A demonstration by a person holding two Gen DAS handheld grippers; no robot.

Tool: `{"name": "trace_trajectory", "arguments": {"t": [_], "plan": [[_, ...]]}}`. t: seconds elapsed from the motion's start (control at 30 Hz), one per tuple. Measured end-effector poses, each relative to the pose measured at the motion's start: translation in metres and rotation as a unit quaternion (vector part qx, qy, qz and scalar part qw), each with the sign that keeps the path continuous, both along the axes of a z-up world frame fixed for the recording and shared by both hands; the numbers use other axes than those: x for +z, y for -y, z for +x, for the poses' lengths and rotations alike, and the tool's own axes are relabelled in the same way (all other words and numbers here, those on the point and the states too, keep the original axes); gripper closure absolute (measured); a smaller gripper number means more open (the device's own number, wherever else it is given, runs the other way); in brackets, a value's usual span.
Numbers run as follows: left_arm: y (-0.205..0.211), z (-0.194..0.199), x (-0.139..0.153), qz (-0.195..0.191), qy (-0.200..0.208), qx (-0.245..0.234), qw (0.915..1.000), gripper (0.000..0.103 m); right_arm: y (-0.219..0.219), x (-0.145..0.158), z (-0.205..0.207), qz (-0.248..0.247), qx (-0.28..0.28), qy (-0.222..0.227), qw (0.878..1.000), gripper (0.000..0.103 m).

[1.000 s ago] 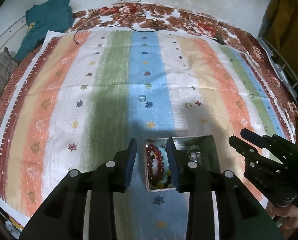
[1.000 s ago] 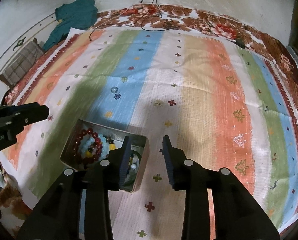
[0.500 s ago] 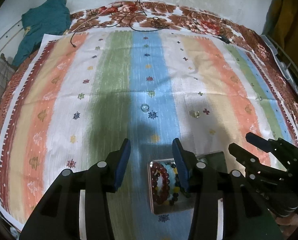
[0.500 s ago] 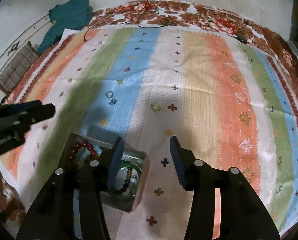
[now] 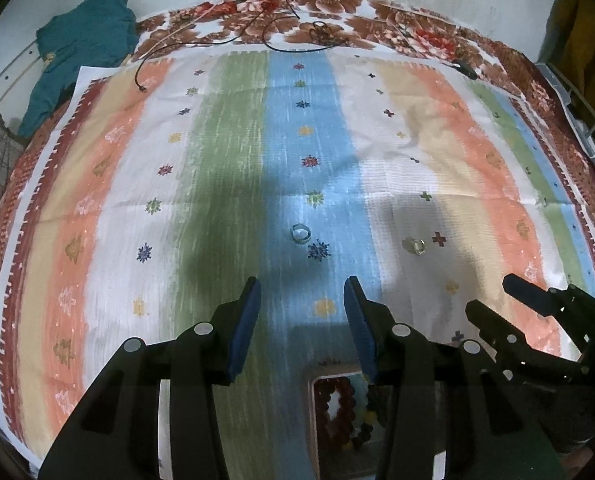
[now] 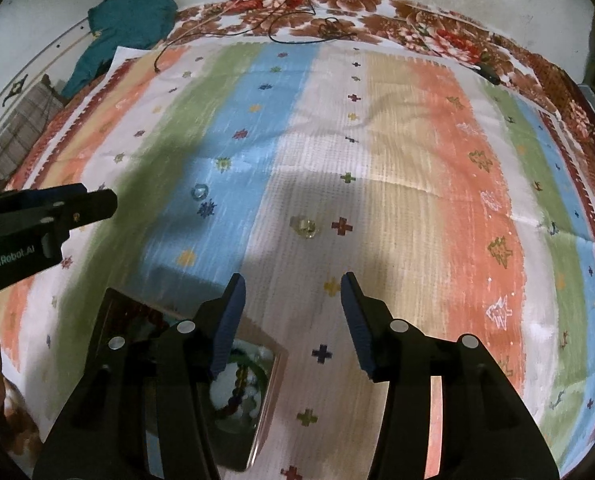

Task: Organize jewelry
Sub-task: 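Move both tools toward the clear ring and gold ring on the cloth, then grasp the clear ring with the left tool while the right grasps the gold ring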

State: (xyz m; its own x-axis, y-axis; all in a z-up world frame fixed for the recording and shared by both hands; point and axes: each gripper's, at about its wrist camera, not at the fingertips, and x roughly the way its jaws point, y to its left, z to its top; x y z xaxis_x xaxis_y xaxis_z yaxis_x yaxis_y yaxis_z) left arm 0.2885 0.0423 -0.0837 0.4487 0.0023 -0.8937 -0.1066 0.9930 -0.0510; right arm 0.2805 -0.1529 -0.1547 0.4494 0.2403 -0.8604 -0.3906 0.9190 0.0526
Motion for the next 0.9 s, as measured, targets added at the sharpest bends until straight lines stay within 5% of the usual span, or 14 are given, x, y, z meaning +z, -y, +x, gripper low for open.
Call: {"name": "trace_trajectory", "arguments": {"t": [0.9], "plan": [[-0.009,0.070,-0.050,-0.001,-0.050,-0.015,0.9986,0.060,-0.016,-0.043,0.062,-0.030,-0.005,-0.043,0.999,0.053]]}}
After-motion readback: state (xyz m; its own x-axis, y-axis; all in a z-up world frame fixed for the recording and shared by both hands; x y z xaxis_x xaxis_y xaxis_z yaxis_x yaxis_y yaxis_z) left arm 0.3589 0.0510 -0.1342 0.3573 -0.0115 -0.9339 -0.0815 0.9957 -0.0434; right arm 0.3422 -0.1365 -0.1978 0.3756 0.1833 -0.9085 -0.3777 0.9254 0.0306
